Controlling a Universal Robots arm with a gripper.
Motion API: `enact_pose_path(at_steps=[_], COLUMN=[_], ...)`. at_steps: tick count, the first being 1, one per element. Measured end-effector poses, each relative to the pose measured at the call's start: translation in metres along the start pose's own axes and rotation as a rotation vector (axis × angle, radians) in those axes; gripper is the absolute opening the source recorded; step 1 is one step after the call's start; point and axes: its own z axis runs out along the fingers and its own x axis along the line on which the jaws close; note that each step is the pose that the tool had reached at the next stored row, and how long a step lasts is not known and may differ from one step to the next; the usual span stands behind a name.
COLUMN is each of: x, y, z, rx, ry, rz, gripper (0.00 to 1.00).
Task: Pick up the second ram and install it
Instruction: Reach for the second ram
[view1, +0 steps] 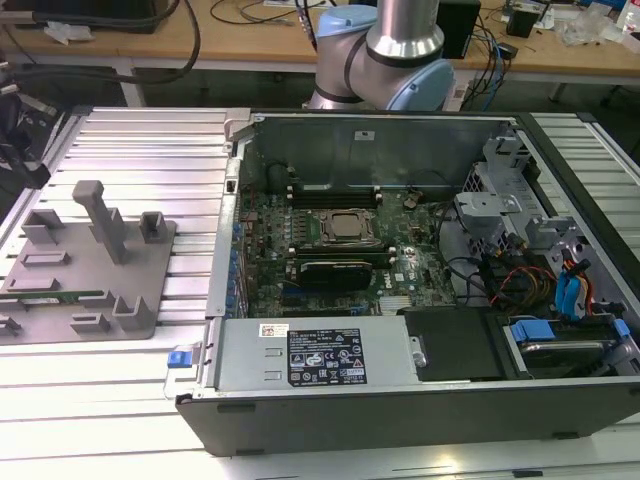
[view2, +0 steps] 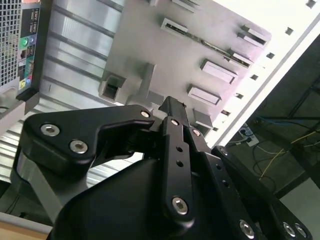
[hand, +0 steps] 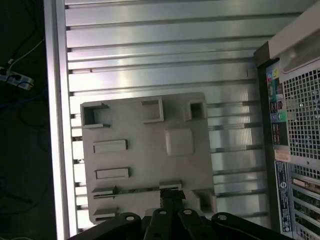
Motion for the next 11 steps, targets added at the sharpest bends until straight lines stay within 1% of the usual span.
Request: enact_pose_path(at_steps=[1,3,5,8,11], x=[0.0018,0.0113,0.0193,0.026,0.0295], y=[-0.0002,-0.0012,-0.0019,-0.0025,-0.0028], z=[0.0007,0.0033,0.0047,0.0059,0.0068], rx=[0.0,0.0,0.0,0.0,0.0], ry=[-0.0001,0.0,0.0,0.0,0.0], rz=[0.0,0.0,0.0,0.0,0.0], gripper=[0.08,0.08,0.08,0.08,0.08])
